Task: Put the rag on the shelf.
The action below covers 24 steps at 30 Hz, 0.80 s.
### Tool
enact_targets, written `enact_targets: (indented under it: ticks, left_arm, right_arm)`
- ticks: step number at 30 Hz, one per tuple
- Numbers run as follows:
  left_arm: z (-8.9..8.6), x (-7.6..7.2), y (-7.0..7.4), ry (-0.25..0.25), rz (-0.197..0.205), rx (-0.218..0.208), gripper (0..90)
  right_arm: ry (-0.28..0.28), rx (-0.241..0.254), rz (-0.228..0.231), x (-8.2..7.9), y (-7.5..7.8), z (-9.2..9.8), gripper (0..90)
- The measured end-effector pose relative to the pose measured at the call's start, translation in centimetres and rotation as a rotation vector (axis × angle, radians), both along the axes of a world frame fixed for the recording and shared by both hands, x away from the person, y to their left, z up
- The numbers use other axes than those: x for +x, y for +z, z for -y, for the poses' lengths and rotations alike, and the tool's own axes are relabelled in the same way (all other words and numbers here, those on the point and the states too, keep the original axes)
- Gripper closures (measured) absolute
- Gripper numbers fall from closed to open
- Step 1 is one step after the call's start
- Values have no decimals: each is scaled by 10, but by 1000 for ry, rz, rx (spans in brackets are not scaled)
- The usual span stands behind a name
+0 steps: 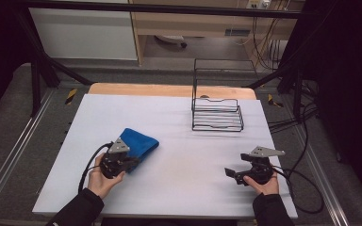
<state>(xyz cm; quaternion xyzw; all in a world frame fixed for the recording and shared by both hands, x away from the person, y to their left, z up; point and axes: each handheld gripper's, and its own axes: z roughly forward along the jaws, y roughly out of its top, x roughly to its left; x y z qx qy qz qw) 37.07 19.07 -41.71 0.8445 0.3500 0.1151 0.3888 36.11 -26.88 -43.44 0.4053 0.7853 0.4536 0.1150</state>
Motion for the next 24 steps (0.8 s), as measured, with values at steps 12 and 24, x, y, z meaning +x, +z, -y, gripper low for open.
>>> enact_targets:
  ticks: [12, 24]
  left_arm:
    - [39, -30, -5, -123, -20, 3, 849]
    - [29, -25, -2, -70, -36, -25, 453]
  right_arm:
    - [3, -1, 2, 0, 0, -1, 23]
    - [23, -12, 2, 3, 3, -17, 27]
